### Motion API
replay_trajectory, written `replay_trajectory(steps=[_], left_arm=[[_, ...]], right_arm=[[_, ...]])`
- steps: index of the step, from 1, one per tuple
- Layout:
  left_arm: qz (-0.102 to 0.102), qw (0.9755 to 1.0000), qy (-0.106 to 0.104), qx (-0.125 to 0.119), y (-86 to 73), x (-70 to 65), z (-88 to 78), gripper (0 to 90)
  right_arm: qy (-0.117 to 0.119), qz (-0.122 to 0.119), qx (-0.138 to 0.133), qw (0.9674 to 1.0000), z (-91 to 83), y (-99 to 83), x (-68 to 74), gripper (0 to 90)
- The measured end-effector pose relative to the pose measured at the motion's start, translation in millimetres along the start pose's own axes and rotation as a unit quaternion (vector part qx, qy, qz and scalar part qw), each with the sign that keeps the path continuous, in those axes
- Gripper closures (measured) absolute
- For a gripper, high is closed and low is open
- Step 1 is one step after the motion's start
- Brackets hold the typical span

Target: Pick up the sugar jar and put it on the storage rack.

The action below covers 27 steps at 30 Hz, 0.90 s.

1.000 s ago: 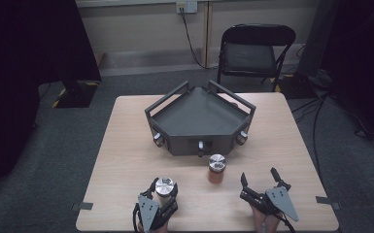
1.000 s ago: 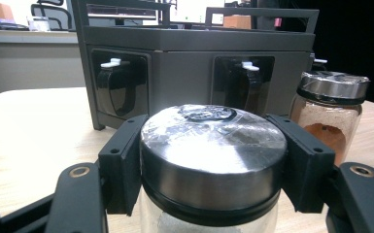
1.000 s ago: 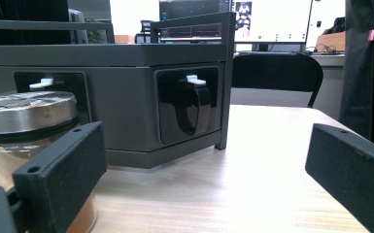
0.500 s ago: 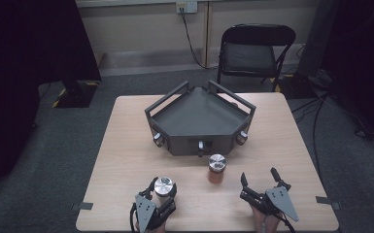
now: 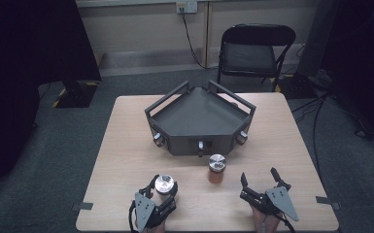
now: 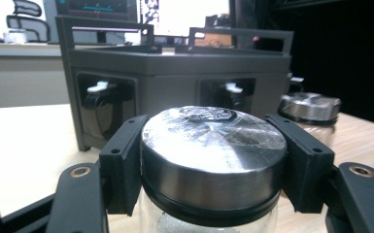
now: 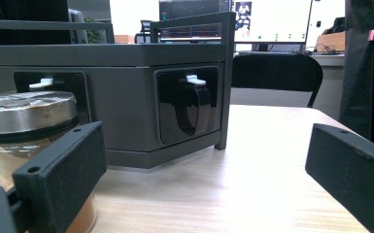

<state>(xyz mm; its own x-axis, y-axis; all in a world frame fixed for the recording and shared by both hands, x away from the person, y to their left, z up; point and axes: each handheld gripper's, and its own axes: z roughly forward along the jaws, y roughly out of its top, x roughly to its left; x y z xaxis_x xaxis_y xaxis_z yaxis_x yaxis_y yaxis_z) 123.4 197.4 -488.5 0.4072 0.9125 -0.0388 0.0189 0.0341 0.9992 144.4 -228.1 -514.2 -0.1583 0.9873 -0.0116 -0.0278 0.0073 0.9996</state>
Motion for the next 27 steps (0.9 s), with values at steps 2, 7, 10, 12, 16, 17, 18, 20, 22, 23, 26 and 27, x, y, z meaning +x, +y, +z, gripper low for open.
replay_trajectory(steps=[2, 7, 10, 12, 16, 17, 18, 20, 22, 23, 26, 27], left_arm=[[0.001, 1.0, -0.003, -0.002, 0.8, 1.0, -0.2, 35.6], [0.005, 0.9999, -0.013, -0.006, 4.3, 4.7, -0.1, 35.6], [0.007, 0.9998, -0.019, -0.007, 7.2, 7.2, 0.9, 35.6], [0.007, 0.9997, -0.023, -0.007, 8.9, 9.1, 1.6, 35.6], [0.002, 0.9995, -0.031, -0.009, 12.8, 12.1, 3.8, 35.6], [0.002, 0.9994, -0.034, -0.009, 14.2, 12.7, 4.4, 35.6], [0.003, 0.9993, -0.036, -0.009, 15.5, 12.3, 4.8, 35.6], [0.005, 0.9992, -0.04, -0.008, 18.4, 12.1, 5.6, 35.6], [0.004, 0.9989, -0.045, -0.008, 20.5, 12.8, 6.4, 35.6], [0.004, 0.9988, -0.047, -0.009, 21.7, 12.9, 6.9, 35.6], [0.005, 0.9985, -0.053, -0.012, 24.7, 14.3, 9.3, 35.6], [0.002, 0.9983, -0.055, -0.015, 24.9, 16.0, 10.6, 35.6]], right_arm=[[0.0, 0.0, 0.0, 1.0, 0.0, 0.0, 0.0, 0.4], [0.0, 0.0, 0.0, 1.0, 0.0, 0.0, 0.0, 0.4], [0.0, 0.0, 0.0, 1.0, 0.0, 0.0, 0.0, 0.4], [0.0, 0.0, 0.0, 1.0, 0.0, 0.0, 0.0, 0.3], [0.0, 0.0, 0.0, 1.0, 0.0, 0.0, 0.0, 0.4], [0.0, 0.0, 0.0, 1.0, 0.0, 0.0, 0.0, 0.3], [0.0, 0.0, 0.0, 1.0, 0.0, 0.0, 0.0, 0.4], [0.0, 0.0, 0.0, 1.0, 0.0, 0.0, 0.0, 0.4], [0.0, 0.0, 0.0, 1.0, 0.0, 0.0, 0.0, 0.4], [0.0, 0.0, 0.0, 1.0, 0.0, 0.0, 0.0, 0.4], [0.0, 0.0, 0.0, 1.0, 0.0, 0.0, 0.0, 0.3], [0.0, 0.0, 0.0, 1.0, 0.0, 0.0, 0.0, 0.3]])
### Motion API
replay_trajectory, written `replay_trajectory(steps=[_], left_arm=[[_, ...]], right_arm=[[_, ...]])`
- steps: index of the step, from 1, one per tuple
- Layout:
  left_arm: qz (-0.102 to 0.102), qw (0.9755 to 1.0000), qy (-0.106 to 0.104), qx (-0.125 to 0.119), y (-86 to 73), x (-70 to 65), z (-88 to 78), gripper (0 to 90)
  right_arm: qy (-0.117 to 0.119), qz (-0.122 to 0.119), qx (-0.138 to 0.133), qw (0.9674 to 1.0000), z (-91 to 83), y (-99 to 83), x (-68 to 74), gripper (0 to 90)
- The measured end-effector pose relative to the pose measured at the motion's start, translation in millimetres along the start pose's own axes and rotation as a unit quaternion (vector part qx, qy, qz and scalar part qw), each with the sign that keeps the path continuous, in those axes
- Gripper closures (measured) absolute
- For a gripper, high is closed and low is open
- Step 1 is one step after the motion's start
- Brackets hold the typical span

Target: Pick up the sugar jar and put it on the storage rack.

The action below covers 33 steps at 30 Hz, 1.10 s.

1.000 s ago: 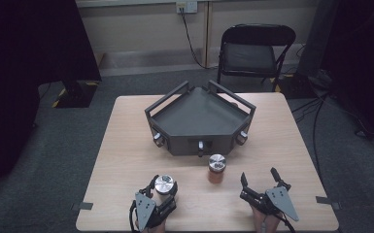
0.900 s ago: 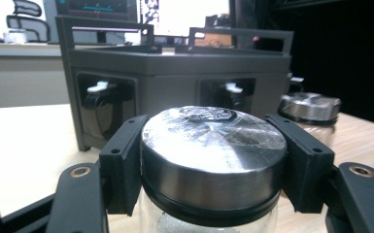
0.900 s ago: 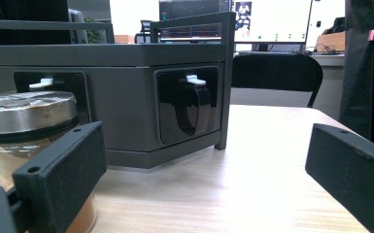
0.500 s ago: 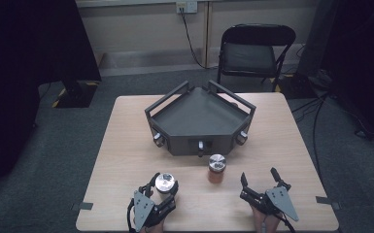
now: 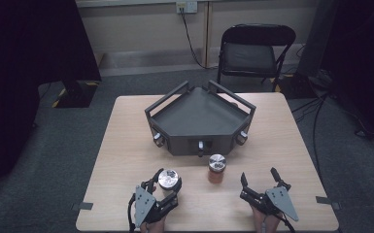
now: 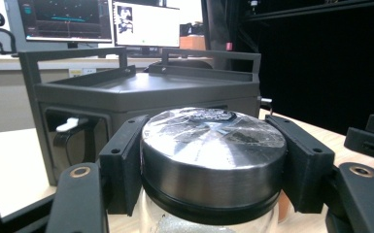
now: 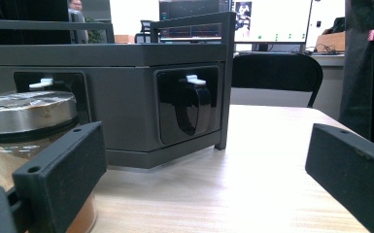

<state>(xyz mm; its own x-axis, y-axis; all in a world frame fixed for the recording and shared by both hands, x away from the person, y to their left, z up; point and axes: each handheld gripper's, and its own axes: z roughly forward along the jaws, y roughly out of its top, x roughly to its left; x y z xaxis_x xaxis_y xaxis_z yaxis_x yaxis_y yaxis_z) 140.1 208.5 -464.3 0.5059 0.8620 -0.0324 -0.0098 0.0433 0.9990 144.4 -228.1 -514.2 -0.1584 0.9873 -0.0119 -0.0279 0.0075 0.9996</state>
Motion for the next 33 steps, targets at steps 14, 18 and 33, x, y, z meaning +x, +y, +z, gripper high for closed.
replay_trajectory(steps=[14, 18, 33], left_arm=[[-0.016, 0.9996, -0.024, -0.001, 16.9, 14.3, 17.3, 35.6], [-0.013, 0.9995, -0.028, -0.003, 22.0, 14.5, 21.5, 35.6], [-0.014, 0.9991, -0.039, -0.009, 46.5, 24.6, 45.8, 35.6]], right_arm=[[0.0, 0.0, 0.0, 1.0, 0.0, 0.1, 0.1, 0.4], [0.0, 0.0, 0.0, 1.0, 0.0, 0.0, 0.1, 0.4], [0.0, 0.0, 0.0, 1.0, 0.0, 0.0, 0.1, 0.4]])
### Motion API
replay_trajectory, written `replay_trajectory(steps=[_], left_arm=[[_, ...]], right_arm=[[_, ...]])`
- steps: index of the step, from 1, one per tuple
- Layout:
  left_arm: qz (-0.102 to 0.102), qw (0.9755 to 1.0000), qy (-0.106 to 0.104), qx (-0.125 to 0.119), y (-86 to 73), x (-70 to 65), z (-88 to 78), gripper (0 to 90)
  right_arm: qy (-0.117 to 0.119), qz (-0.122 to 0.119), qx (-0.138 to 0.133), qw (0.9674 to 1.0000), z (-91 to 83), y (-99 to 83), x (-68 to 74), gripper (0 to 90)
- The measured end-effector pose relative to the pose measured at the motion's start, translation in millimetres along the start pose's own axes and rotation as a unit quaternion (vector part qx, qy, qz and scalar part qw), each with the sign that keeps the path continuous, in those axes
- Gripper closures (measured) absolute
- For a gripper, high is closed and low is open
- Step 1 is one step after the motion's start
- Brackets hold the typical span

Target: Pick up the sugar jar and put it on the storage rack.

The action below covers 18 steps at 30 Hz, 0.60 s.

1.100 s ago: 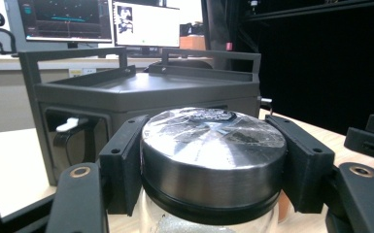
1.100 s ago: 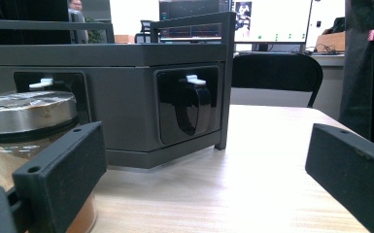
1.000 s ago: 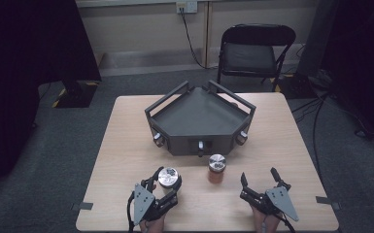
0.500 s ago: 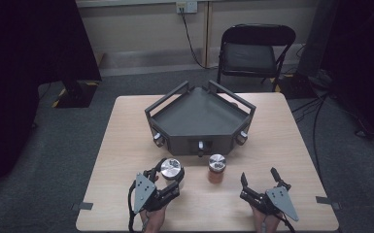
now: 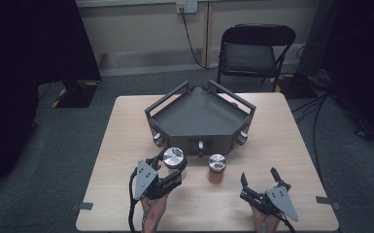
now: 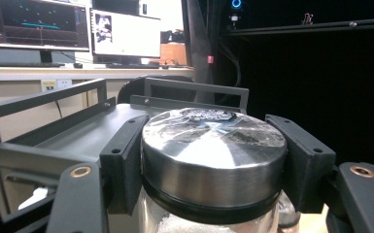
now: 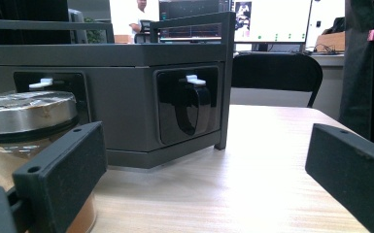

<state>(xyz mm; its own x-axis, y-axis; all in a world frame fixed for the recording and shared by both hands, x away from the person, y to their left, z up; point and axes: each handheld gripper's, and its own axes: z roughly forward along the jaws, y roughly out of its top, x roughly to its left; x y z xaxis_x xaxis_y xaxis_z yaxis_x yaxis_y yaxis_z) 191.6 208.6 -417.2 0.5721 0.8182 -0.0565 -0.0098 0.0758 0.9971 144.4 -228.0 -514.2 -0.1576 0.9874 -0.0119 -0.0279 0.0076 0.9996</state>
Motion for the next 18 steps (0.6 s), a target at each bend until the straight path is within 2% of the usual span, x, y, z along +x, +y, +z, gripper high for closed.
replay_trajectory(steps=[13, 18], left_arm=[[-0.007, 0.9999, 0.011, -0.005, 19.7, 3.5, 20.4, 35.6], [-0.008, 0.9997, 0.022, -0.008, 29.1, 2.2, 31.2, 35.6]], right_arm=[[0.0, 0.0, 0.0, 1.0, 0.0, 0.0, 0.0, 0.4], [0.0, 0.0, 0.0, 1.0, 0.0, 0.0, 0.0, 0.4]])
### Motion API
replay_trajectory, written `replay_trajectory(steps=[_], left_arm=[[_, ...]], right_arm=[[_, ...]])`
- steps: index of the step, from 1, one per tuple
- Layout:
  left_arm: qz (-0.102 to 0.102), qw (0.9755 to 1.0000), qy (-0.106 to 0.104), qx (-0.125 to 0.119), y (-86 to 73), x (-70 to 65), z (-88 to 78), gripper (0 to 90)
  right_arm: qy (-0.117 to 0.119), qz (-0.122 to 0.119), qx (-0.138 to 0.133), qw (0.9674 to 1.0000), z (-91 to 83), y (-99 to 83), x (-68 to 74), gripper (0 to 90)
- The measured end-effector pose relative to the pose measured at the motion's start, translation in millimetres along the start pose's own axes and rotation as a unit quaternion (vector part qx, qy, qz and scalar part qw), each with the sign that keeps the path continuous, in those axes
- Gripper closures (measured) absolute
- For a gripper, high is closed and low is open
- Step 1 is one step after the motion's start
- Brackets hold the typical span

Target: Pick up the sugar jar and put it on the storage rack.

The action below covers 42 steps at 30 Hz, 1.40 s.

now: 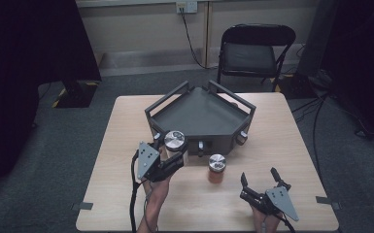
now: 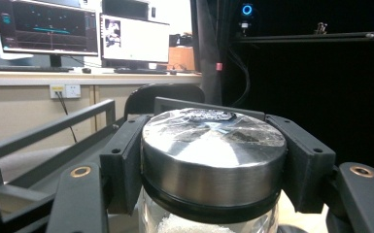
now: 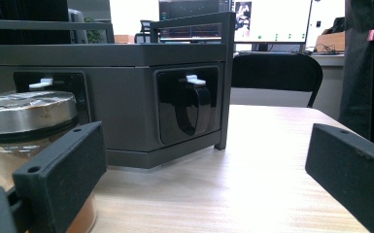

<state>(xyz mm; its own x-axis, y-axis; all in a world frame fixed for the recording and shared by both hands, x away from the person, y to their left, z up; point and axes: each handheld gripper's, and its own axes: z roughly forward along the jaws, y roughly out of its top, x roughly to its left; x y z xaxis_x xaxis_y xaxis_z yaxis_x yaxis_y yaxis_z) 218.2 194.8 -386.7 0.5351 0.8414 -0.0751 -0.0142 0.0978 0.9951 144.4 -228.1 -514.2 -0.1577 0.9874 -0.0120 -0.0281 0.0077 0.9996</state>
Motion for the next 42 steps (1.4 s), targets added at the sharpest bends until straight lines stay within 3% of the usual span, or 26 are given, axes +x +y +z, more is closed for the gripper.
replay_trajectory(steps=[9, 16, 21, 23, 32, 42], left_arm=[[0.003, 0.9998, 0.019, 0.0, 16.7, -2.3, 19.9, 35.6], [-0.009, 0.9994, 0.033, -0.004, 23.4, -3.3, 36.5, 35.6], [-0.022, 0.9977, 0.064, 0.003, 27.7, -10.2, 54.7, 35.6], [-0.007, 0.9966, 0.082, 0.009, 29.4, -14.9, 64.8, 35.6], [-0.002, 0.9927, 0.119, 0.015, 29.5, -12.6, 94.1, 35.6], [0.01, 0.9908, 0.132, 0.03, 19.5, -9.7, 118.3, 35.6]], right_arm=[[0.001, 0.0, 0.0, 1.0, -0.1, 0.0, -0.2, 0.4], [0.001, 0.0, 0.0, 1.0, 0.0, 0.0, -0.4, 0.4], [0.003, 0.0, 0.0, 1.0, 0.0, 0.0, -0.9, 0.4], [0.003, 0.0, 0.0, 1.0, 0.0, 0.0, -0.9, 0.4], [0.004, 0.0, 0.0, 1.0, -0.1, -0.1, -1.3, 0.4], [0.004, 0.0, 0.0, 1.0, -0.1, -0.1, -1.5, 0.4]])
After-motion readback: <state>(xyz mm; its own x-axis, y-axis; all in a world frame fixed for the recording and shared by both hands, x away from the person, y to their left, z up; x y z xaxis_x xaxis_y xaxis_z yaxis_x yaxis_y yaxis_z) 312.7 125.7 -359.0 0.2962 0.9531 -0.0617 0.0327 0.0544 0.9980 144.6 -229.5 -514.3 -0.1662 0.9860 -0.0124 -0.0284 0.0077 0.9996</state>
